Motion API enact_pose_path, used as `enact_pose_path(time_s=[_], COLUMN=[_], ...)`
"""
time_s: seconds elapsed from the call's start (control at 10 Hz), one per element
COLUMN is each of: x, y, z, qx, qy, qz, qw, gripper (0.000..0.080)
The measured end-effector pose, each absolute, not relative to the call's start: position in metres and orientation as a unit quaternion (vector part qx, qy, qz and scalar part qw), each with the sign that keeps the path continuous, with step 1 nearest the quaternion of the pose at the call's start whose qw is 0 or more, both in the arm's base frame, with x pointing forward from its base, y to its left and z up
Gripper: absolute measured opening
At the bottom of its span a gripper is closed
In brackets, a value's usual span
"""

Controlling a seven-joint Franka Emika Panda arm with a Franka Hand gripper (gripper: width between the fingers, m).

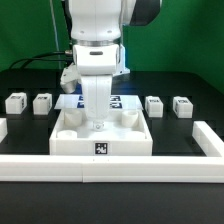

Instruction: Assemble square table

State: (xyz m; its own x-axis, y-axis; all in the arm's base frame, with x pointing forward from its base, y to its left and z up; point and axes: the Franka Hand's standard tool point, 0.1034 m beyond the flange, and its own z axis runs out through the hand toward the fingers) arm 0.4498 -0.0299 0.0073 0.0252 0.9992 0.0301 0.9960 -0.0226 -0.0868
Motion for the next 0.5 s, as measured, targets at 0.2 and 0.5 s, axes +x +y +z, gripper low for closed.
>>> enact_pose_path(time_s=[0.2,0.5], x=[0.4495,0.4509], y=[-0.0299,-0.0301], z=[0.0069,0.0077], qx=[-0.715,-0.715], qy=[-0.698,-0.698], qz=[0.020,0.018], qw=[0.042,0.040], gripper=[0.0385,0.0077])
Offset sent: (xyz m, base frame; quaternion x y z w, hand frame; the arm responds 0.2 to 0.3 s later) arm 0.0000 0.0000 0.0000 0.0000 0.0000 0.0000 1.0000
